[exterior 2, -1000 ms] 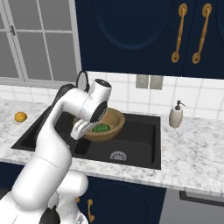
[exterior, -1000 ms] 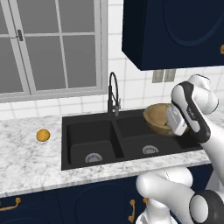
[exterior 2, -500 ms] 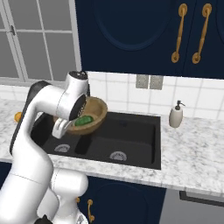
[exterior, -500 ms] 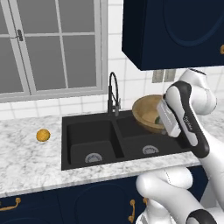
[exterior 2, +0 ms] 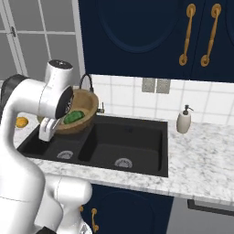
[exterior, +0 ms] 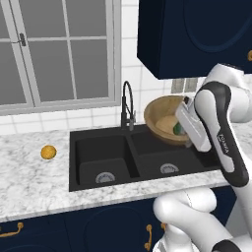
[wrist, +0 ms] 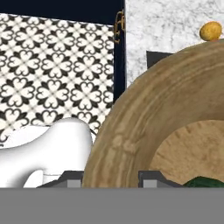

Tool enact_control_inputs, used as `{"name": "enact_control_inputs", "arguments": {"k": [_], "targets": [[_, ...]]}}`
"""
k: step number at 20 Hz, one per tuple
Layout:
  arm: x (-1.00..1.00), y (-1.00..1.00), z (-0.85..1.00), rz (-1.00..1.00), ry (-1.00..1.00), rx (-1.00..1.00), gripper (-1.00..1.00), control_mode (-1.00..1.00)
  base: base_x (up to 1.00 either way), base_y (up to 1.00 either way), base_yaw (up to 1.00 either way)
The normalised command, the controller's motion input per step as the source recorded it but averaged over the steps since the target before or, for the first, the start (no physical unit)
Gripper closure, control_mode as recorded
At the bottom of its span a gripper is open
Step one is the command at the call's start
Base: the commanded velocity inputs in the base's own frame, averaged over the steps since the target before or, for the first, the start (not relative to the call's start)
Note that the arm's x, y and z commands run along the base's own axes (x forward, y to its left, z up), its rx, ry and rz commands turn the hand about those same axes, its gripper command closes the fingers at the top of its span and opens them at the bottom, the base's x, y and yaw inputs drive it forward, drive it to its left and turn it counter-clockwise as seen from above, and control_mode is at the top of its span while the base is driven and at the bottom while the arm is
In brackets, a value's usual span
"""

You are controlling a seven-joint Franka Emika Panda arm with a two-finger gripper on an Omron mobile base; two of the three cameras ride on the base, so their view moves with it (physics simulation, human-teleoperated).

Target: Pick the broccoli from the sink and place it in the bowl. Then pick the bowl and place it in the microwave. Then close the microwave door and press the start button.

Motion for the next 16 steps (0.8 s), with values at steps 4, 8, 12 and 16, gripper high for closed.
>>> {"name": "enact_control_inputs", "arguments": {"k": [4,8,12,16], "targets": [[-0.46,0.0,0.43,0.02,-0.04,0.0,1.0,-1.0,0.0,0.0,0.0],[-0.67,0.05,0.2,0.0,-0.01,0.01,1.0,-1.0,0.0,0.0,0.0],[0.0,0.0,0.0,0.0,0.0,0.0,1.0,1.0,-0.8,0.0,0.0],[0.0,0.0,0.0,0.0,0.0,0.0,1.0,1.0,-0.67,0.84,0.32]]}}
